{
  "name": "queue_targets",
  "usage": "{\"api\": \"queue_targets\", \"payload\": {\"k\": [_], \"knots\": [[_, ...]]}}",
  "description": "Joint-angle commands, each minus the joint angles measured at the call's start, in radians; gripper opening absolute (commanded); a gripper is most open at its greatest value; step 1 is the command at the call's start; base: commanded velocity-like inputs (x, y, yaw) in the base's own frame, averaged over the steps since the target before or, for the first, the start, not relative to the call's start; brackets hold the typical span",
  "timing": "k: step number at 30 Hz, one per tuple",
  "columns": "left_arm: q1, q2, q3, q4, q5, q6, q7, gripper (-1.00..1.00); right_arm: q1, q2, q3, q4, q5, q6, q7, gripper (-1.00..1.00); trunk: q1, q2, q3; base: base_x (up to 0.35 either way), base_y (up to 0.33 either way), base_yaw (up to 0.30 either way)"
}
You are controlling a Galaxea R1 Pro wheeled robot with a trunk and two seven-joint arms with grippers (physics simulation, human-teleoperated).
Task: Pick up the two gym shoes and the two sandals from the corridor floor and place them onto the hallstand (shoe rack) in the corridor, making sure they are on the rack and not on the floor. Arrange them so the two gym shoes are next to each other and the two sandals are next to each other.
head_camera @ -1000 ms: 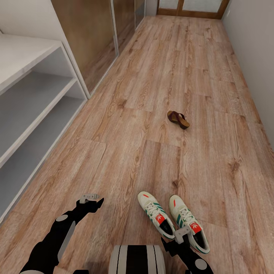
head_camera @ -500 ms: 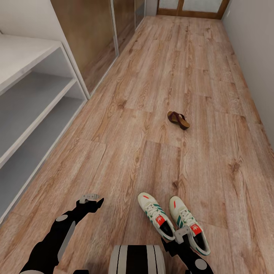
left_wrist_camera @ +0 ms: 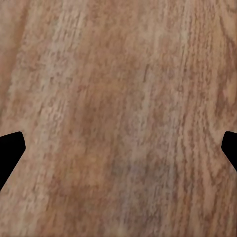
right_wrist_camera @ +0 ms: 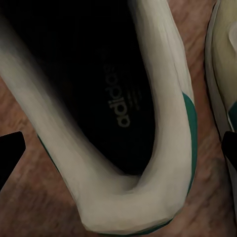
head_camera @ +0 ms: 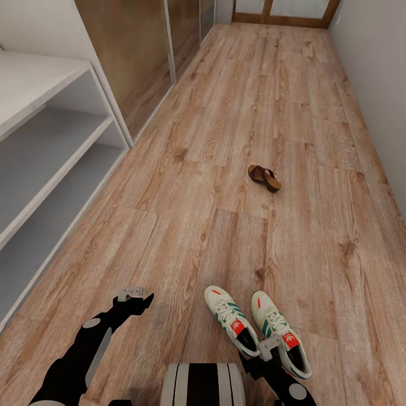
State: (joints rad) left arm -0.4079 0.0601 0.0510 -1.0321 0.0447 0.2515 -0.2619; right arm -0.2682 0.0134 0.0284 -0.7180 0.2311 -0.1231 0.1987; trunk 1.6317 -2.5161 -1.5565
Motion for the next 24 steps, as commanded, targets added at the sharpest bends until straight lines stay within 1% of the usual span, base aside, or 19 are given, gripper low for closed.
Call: {"api": "queue_targets", "payload": {"k": [1, 18, 19, 24], "knots": [[0.000, 0.000, 0.002, -0.001, 0.005, 0.008, -0.005, 1.00, 0.000, 0.000, -0.002, 0.000, 0.010, -0.003, 0.002, 1.00, 0.000, 0.000, -0.001, 0.001, 0.000, 0.000], [0.000, 0.001, 0.003, 0.001, 0.007, 0.007, -0.005, 1.00, 0.000, 0.000, -0.002, 0.000, 0.011, -0.003, 0.003, 1.00, 0.000, 0.000, -0.001, 0.026, 0.000, 0.000], [0.000, 0.001, 0.003, 0.001, 0.007, 0.007, -0.005, 1.00, 0.000, 0.000, -0.002, 0.001, 0.011, -0.003, 0.003, -1.00, 0.000, 0.000, -0.001, 0.008, 0.000, 0.000], [0.000, 0.001, 0.003, 0.001, 0.009, 0.008, -0.005, 1.00, 0.000, 0.002, -0.002, 0.002, 0.011, -0.003, 0.005, -1.00, 0.000, 0.000, -0.001, 0.002, 0.000, 0.000]]}}
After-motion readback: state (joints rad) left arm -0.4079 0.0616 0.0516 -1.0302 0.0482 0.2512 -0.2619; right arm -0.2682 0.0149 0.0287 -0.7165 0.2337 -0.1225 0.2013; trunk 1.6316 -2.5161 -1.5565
